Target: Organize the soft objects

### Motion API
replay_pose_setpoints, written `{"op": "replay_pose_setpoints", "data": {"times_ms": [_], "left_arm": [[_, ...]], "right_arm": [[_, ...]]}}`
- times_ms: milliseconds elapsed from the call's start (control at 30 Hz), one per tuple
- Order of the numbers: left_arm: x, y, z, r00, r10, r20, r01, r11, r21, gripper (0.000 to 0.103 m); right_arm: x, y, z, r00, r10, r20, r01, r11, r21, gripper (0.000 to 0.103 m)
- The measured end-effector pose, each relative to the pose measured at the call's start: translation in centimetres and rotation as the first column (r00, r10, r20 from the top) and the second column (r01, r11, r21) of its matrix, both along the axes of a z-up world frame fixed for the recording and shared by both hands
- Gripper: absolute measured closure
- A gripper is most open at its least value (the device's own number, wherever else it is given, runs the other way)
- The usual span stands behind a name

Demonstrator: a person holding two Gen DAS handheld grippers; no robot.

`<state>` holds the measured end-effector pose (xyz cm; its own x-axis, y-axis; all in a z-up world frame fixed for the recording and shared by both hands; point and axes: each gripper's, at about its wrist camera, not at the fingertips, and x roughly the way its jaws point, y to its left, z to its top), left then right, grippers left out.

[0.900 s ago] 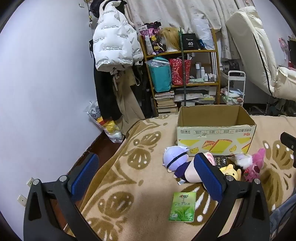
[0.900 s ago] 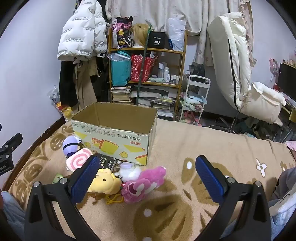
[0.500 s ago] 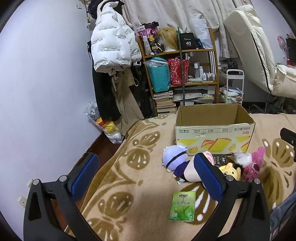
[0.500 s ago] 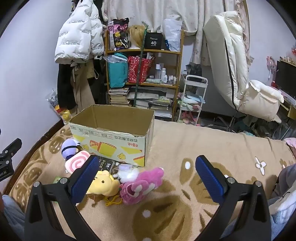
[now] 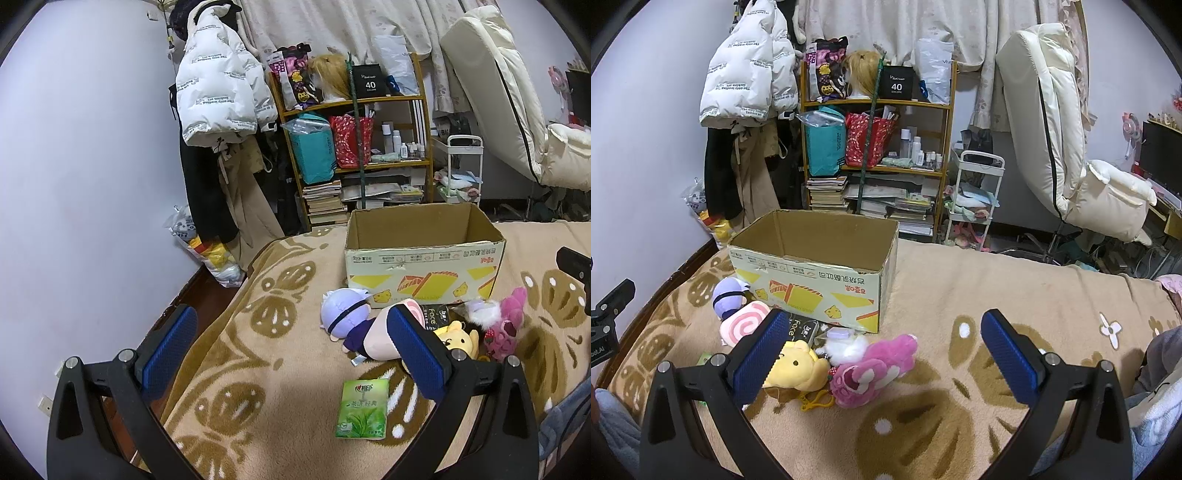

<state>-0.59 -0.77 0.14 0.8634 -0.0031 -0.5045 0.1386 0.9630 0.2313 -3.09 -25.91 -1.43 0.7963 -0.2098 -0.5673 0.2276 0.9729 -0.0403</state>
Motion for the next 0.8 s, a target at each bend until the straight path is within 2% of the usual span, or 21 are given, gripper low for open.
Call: {"op": "replay_pose_setpoints", "data": {"times_ms": [800], "left_arm": [[0.02, 0.00, -0.05, 1.000, -0.005, 0.003, 0.005, 1.000, 0.004, 0.002]], "right_arm": [[-0.09, 0.08, 0.18, 1.000, -0.005, 0.002, 0.005, 1.000, 0.000, 0.000]]}}
